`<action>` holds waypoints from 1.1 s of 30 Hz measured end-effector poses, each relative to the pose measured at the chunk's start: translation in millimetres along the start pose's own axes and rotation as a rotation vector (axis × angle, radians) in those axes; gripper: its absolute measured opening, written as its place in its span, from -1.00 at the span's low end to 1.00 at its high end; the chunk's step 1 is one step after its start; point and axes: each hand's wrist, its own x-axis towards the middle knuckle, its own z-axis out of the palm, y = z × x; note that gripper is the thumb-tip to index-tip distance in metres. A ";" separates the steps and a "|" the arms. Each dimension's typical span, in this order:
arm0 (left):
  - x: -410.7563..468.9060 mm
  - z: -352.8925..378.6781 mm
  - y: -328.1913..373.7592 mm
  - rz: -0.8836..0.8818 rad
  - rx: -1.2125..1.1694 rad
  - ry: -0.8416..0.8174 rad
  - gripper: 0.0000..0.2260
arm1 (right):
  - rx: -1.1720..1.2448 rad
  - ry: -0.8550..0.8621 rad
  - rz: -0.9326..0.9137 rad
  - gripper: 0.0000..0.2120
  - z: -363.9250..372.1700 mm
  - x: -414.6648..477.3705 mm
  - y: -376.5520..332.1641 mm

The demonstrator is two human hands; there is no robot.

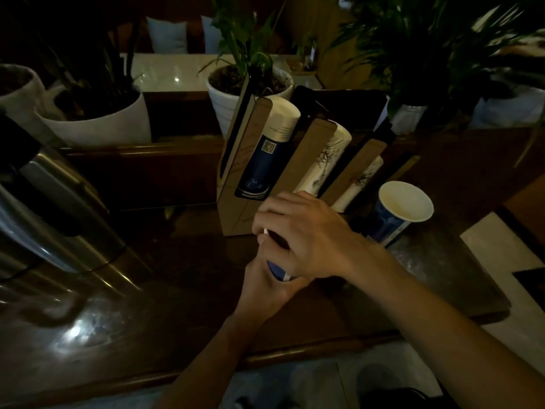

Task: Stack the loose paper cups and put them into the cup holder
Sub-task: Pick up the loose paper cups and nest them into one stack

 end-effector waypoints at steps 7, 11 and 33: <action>-1.6 -2.6 -2.1 -0.037 -0.015 -0.042 -0.17 | 0.127 0.518 0.194 -0.68 26.9 -21.9 -12.1; -2.2 -4.8 -0.7 -0.058 -0.018 -0.055 -0.09 | 0.165 0.497 0.245 -0.69 25.4 -26.7 -16.7; 17.9 72.9 11.0 -0.083 0.024 -0.133 -0.06 | 0.103 0.393 0.634 -0.71 -89.0 -110.7 82.2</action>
